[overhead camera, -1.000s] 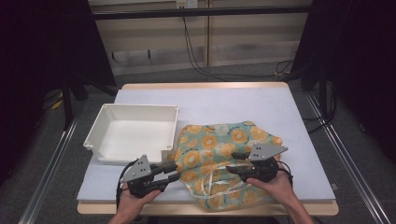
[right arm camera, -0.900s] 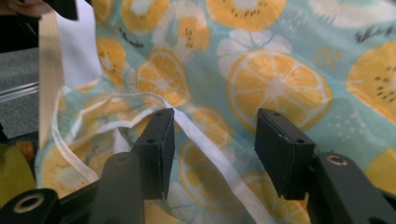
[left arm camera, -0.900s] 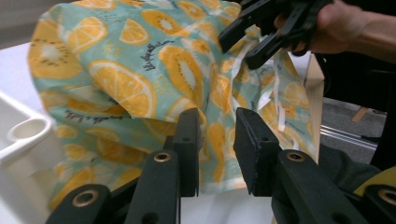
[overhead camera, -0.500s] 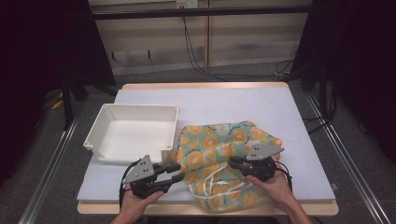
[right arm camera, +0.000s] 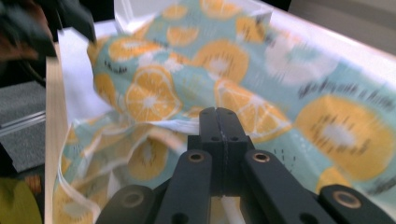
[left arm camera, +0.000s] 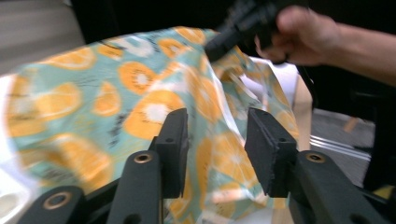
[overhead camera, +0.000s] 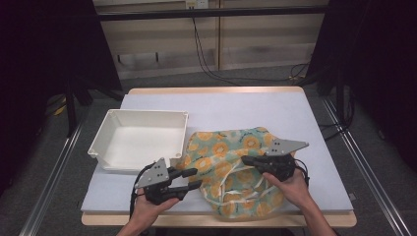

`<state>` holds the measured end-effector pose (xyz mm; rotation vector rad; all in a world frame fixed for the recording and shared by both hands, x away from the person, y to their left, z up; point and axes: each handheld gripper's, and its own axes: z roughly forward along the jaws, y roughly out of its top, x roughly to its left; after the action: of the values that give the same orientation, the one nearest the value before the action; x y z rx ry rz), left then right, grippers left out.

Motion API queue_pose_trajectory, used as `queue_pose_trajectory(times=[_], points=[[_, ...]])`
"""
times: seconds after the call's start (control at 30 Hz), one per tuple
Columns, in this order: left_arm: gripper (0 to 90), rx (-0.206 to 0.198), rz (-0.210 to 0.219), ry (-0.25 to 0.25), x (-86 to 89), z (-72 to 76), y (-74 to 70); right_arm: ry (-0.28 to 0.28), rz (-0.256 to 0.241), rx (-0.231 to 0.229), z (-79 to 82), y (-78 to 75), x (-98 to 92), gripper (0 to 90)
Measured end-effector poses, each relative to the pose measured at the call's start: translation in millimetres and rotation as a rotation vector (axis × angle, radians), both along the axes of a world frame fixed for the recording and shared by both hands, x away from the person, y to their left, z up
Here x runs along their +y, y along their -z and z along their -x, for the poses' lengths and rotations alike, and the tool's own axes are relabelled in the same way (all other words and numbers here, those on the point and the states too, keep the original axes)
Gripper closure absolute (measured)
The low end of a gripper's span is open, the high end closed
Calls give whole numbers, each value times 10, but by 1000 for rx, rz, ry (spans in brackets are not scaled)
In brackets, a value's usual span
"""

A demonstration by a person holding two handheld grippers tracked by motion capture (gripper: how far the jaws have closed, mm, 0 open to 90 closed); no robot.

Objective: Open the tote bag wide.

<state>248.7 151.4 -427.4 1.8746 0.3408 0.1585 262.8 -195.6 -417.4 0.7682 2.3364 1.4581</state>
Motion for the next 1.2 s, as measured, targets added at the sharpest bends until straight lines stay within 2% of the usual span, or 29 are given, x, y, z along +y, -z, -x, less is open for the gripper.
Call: queue_pose_trajectory(times=[0.03, 0.17, 0.23, 0.33, 0.4, 0.47, 0.53, 0.67, 0.73, 0.83, 0.93, 0.97, 1.0, 1.03, 1.07, 1.17, 1.2], points=[[581, 7, -7, 10, -72, -32, 27, 6, -7, -9, -59, -81, -3, 900], [570, 11, -32, 34, -170, -91, 60, 14, -30, -13, -146, -148, -12, 900], [560, 23, -31, 51, -206, -123, 70, 23, -37, -14, -219, -185, -11, 900], [543, 31, -32, 65, -287, -158, 76, 26, -32, -18, -347, -230, 1, 900], [528, 29, -44, 71, -298, -170, 69, 32, -29, -17, -376, -245, 1, 900], [515, 39, -32, 86, -330, -178, 73, 37, -30, -14, -437, -269, -3, 900], [495, 42, -45, 108, -347, -187, 85, 42, -26, -17, -500, -285, -10, 900], [446, 40, -62, 123, -380, -186, 112, 68, -36, 0, -625, -239, -48, 900], [438, 49, -62, 125, -398, -190, 115, 71, -43, 3, -641, -229, -56, 900], [413, 41, -74, 134, -449, -226, 128, 80, -45, 12, -673, -196, -56, 900], [400, 23, -124, 128, -528, -278, 178, 72, -38, 13, -674, -182, -27, 900], [411, 23, -124, 128, -528, -278, 178, 72, -38, 13, -674, -182, -27, 900], [462, 16, -128, 105, -551, -289, 225, 74, -36, 13, -682, -176, -29, 900], [495, 16, -128, 105, -551, -289, 225, 74, -36, 13, -682, -176, -29, 900], [530, 40, -130, 101, -560, -339, 265, 70, -41, 17, -697, -159, -30, 900], [720, 44, -148, 79, -554, -368, 276, 71, -39, 25, -699, -136, -24, 900], [802, 62, -143, 80, -550, -382, 280, 68, -41, 25, -698, -128, -18, 900]])
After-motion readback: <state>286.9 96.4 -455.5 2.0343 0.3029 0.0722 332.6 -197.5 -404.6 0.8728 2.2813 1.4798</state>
